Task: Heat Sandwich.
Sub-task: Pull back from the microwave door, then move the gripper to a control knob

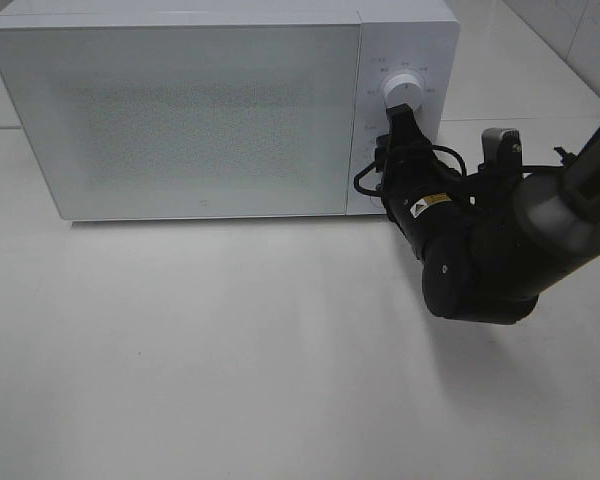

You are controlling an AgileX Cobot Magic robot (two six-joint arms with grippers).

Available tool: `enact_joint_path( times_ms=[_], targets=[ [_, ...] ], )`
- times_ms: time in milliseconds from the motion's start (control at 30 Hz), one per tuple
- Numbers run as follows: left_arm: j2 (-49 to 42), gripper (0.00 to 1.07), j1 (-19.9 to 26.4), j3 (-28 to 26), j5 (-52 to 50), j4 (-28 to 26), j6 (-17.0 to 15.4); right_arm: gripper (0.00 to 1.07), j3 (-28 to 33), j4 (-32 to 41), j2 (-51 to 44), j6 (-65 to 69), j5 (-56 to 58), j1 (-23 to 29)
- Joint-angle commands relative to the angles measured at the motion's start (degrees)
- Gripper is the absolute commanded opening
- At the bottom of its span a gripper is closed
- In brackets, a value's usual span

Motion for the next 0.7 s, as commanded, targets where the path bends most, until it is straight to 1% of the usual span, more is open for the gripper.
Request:
enact_joint_path(
  times_ms=[33, 67, 133, 333, 700],
  targets=[
    [-1.1, 0.98, 0.2, 0.1, -0.4, -0.3, 0.2, 0.1, -1.0, 0.5, -0.6, 7.2, -6.5, -0.2],
    [-1.1, 0.98, 0.2, 0.1, -0.4, -0.3, 0.2, 0.1, -1.0, 0.5, -0.6, 7.2, -6.5, -0.2],
    [-1.1, 0.98, 0.2, 0.1, -0.4, -0.3, 0.2, 0.1, -1.0, 0.7, -0.6, 11.8, -6.5, -0.2],
    [-1.1, 0.98, 0.2, 0.1, -0.4, -0.3, 0.2, 0.1, -1.0, 1.8, -0.6, 19.5, -6.5, -0.2],
    [-1.1, 0.98, 0.2, 0.1, -0.4, -0.3, 0.2, 0.1, -1.0, 1.0, -0.6, 18.6, -6.4, -0.2]
  ],
)
